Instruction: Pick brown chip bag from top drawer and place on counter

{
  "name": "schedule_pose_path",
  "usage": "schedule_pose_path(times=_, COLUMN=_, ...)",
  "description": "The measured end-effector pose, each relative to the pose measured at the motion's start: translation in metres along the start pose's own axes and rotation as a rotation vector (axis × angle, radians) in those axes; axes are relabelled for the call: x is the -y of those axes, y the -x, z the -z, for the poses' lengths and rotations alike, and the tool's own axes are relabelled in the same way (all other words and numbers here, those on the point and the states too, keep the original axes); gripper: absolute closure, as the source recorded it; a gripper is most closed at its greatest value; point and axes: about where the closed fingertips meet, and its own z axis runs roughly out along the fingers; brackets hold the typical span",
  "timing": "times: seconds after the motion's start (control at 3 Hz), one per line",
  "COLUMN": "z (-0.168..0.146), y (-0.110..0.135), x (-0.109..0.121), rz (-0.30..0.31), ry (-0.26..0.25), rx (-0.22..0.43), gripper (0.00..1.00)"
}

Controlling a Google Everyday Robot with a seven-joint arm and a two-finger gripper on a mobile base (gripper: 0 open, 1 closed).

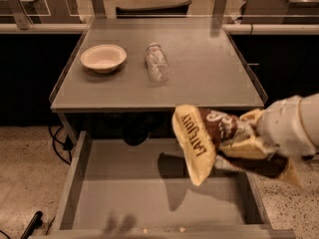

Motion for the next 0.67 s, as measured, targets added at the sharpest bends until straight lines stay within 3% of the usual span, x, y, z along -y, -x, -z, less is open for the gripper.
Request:
schedule_pose_path(times=0.33, z=0.049, y=0.049, x=0.063, rz=0.006, ry=-0.094, rx=0.018, gripper=1.0)
schedule_pose_path(times=0.67, z=0.064, y=0.068, x=0.071, rz=0.036, ry=-0.138, rx=0.046, gripper=1.0)
